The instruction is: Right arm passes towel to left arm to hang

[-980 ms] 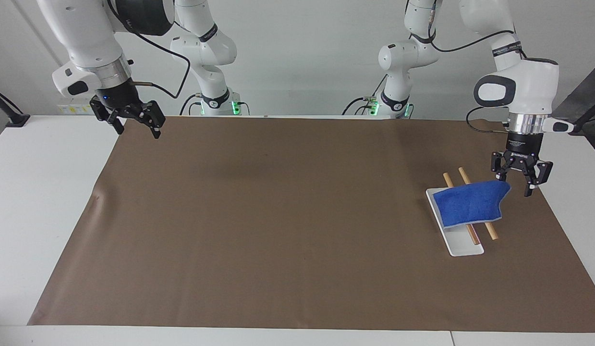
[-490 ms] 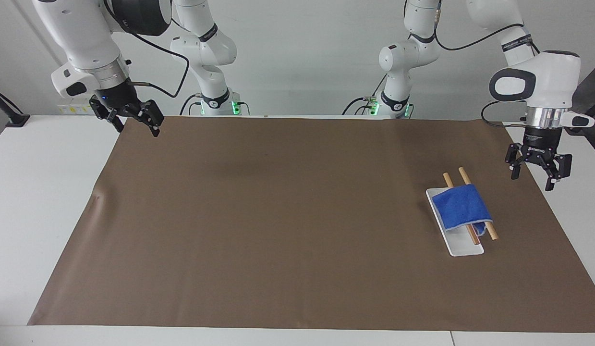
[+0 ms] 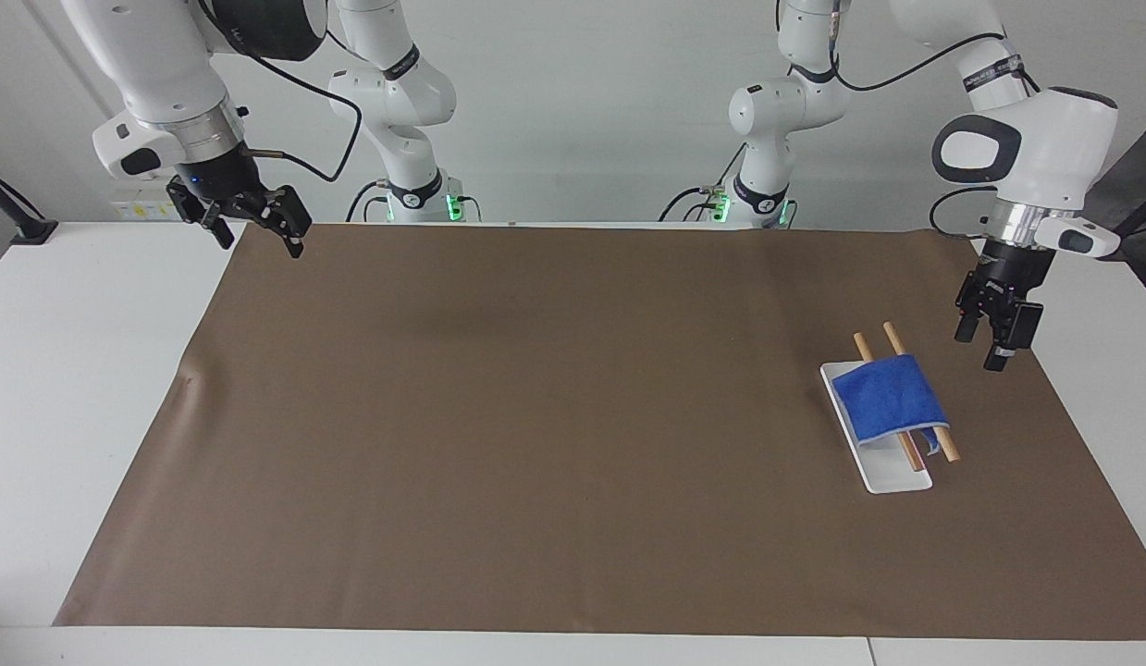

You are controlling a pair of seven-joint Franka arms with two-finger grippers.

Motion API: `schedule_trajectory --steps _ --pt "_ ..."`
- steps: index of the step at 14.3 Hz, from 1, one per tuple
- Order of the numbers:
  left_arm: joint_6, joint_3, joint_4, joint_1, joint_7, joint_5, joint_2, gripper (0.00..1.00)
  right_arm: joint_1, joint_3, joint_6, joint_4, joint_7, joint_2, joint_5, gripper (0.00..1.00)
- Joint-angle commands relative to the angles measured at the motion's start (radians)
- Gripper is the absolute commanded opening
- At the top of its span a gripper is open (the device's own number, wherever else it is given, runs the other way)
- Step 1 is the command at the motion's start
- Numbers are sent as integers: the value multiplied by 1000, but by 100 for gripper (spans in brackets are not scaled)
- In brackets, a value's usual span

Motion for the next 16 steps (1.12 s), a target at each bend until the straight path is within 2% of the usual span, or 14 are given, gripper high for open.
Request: schedule_trajectory --steps 1,6,9,13,15,16 --pt "-134 12 68 -88 34 103 -8 100 -11 6 -5 -23 6 -21 21 100" --pt "-301 10 174 -248 146 234 -9 100 -11 8 -13 -27 18 -23 22 100" --pt "-404 6 268 -308 313 240 -6 100 -5 11 -111 75 18 11 30 100" --pt "-430 7 375 -302 589 242 15 100 -1 15 -108 65 27 9 39 100" --pt "-507 9 472 -294 695 247 47 100 -1 15 -103 56 21 6 16 100" --pt "-565 10 515 -292 759 292 56 100 -1 15 -102 56 19 5 9 100"
